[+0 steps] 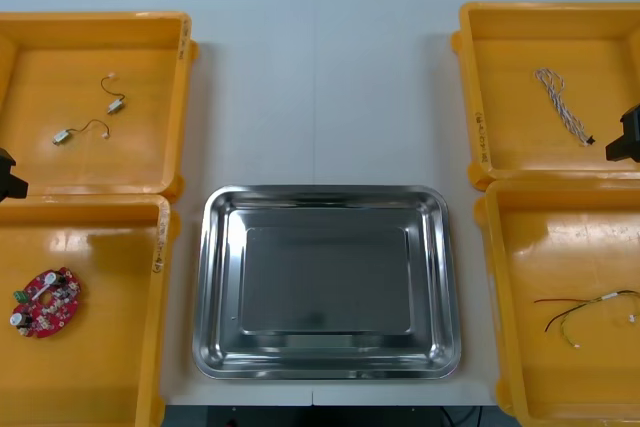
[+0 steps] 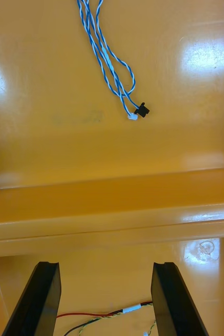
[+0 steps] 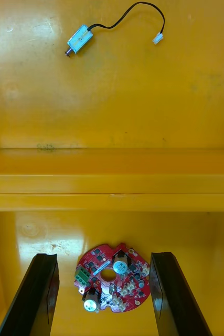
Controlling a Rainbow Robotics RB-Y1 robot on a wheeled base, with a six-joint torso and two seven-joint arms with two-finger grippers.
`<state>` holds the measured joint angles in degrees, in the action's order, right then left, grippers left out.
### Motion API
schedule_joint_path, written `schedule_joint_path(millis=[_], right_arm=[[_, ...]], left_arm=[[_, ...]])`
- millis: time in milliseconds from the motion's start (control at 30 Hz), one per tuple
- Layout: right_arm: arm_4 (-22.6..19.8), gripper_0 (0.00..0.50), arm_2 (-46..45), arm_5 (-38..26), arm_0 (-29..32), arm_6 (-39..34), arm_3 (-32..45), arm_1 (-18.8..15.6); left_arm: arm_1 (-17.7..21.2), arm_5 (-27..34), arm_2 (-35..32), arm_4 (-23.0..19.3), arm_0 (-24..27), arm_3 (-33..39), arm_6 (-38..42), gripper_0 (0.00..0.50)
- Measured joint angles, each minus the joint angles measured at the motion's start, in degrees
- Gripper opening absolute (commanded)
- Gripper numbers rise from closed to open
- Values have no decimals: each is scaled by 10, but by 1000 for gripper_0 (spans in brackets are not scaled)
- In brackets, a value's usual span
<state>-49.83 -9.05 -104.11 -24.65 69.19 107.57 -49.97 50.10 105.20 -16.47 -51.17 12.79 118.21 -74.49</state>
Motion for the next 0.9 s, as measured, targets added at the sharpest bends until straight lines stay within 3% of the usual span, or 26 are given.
schedule_joint_path(millis=[900], right_arm=[[0, 500, 0, 0, 0, 0, 0, 0]], left_arm=[[0, 0, 0, 0, 0, 0, 0, 500]])
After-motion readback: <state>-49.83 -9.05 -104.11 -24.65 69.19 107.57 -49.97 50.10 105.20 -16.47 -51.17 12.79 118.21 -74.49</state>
